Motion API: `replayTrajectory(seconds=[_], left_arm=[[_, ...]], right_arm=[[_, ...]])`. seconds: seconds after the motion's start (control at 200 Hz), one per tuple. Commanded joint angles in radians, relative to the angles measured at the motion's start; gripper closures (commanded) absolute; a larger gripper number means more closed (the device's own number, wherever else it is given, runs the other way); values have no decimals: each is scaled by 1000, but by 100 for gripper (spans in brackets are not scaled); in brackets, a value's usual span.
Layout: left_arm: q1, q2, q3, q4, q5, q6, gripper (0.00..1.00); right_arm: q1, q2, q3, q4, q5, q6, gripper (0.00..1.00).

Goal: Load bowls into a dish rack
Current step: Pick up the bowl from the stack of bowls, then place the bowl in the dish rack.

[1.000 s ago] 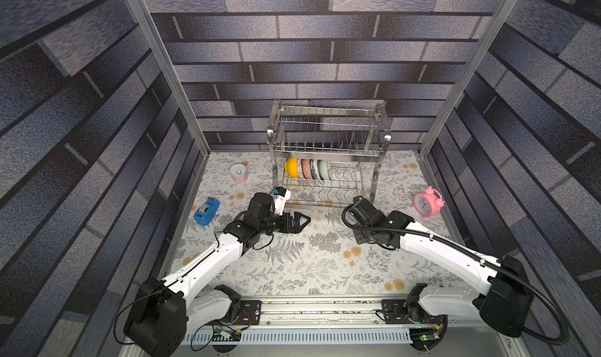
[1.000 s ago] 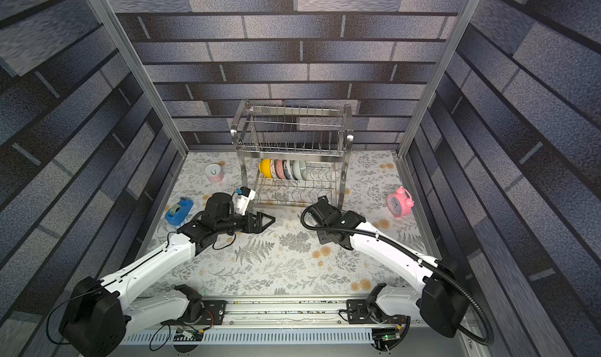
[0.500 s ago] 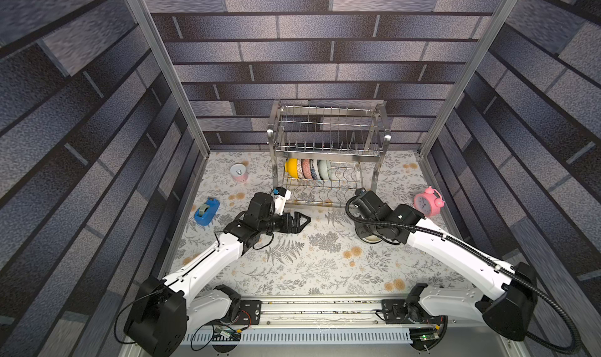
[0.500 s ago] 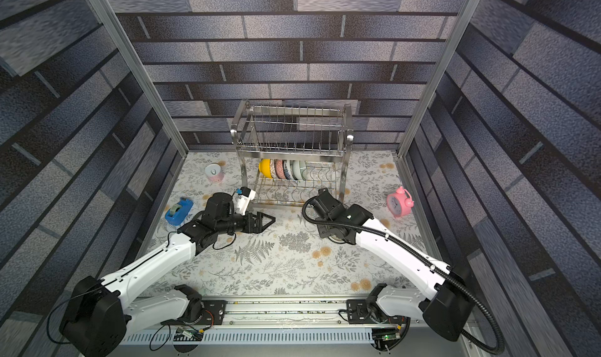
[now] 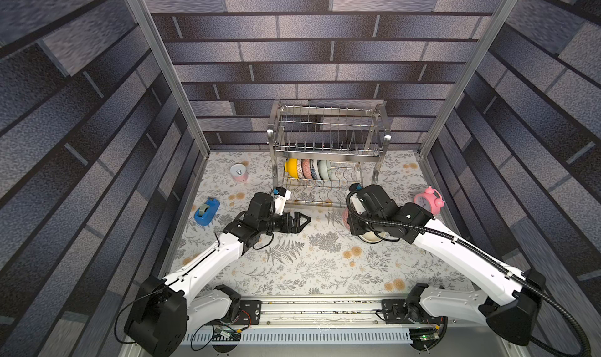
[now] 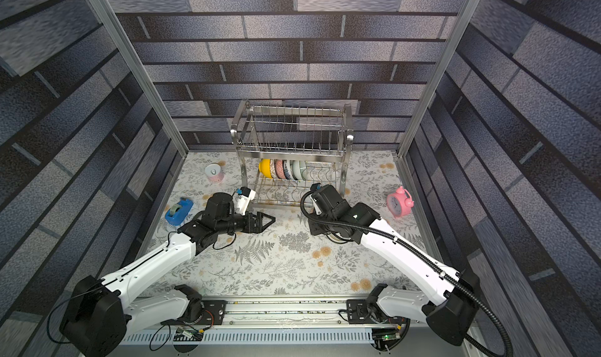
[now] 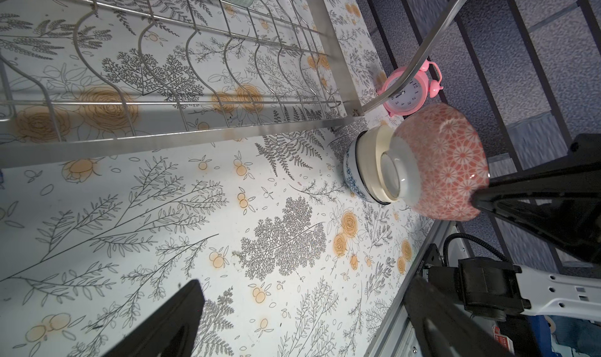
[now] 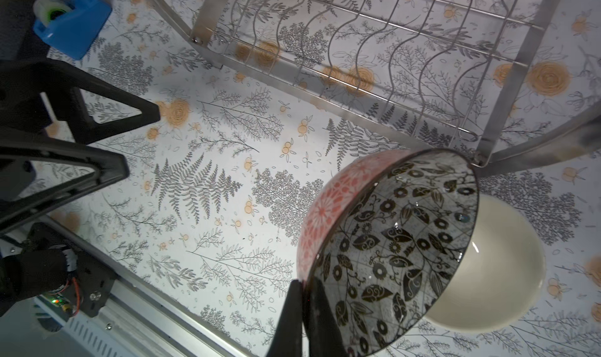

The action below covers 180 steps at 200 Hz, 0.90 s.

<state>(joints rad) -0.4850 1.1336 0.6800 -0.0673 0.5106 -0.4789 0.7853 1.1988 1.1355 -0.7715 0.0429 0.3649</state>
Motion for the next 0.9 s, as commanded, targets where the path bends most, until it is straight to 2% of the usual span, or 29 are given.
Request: replayTrajectory(seconds=[0.0,0.416,0.897], left_arm=[[-1,-34,33,-5,-17,3,0],[29,-104,10,-26,-18,0,0],[72,-181,-14,-55,-1,-15,0]], right_arm=[[2,18,47,129,-105,34,100],[-69,136,46,404,-323,159,100],[-145,268,38,687,-490,314,100]])
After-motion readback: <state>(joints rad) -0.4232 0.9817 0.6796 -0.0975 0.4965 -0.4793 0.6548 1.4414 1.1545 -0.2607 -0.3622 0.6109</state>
